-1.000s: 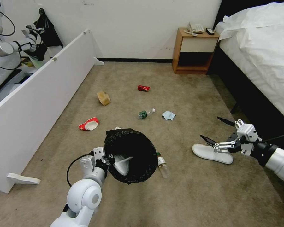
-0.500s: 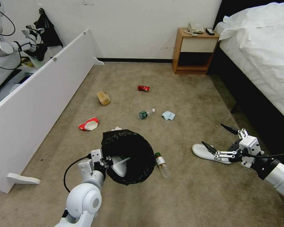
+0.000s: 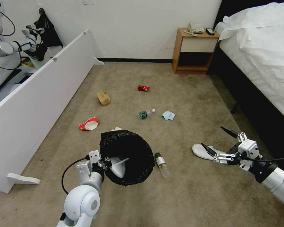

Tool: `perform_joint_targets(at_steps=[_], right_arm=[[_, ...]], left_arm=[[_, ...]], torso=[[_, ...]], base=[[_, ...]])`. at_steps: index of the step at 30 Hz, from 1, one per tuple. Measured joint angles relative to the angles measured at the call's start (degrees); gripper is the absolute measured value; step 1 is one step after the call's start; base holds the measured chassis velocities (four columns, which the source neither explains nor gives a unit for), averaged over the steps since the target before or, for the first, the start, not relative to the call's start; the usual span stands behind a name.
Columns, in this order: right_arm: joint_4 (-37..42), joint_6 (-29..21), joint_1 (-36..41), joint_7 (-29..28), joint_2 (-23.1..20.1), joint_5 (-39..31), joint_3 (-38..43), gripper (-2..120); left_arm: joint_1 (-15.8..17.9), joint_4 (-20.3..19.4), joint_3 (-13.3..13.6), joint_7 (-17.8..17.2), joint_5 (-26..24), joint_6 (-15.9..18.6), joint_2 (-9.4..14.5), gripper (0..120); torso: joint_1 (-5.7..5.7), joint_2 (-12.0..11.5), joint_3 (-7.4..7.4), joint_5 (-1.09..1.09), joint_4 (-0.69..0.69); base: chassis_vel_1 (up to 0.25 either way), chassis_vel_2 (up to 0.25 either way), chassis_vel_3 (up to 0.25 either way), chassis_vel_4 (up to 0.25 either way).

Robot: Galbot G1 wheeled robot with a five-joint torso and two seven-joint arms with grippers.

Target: Pick up the trash bin, then pick up the garbage from the floor and place it into the trash bin.

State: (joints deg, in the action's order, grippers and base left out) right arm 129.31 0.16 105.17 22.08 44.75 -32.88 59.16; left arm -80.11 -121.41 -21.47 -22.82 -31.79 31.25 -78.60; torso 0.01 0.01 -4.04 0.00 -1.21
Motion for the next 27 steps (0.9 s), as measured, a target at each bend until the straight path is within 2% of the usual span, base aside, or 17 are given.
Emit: perform_joint_targets(at_steps=[17, 27], right_arm=[[-0.6, -1.0, -0.5, 0.9, -1.1, -0.2, 0.3, 100], [-1.0, -0.5, -0.3, 3.3, -1.2, -0.7, 1.0, 100]], left_arm=[[0.8, 0.7, 0.1, 0.0, -0.3, -0.2, 0.2, 0], [1.3, 1.1, 0.2, 0.0, -0.4, -0.5, 0.1, 0]], torso=[[0.00, 0.0, 0.00, 0.00, 0.00], [0.00, 0.0, 0.00, 0.00, 0.00]], base=[[0.000, 0.000, 0.000, 0.000], [0.000, 0.000, 0.000, 0.000]])
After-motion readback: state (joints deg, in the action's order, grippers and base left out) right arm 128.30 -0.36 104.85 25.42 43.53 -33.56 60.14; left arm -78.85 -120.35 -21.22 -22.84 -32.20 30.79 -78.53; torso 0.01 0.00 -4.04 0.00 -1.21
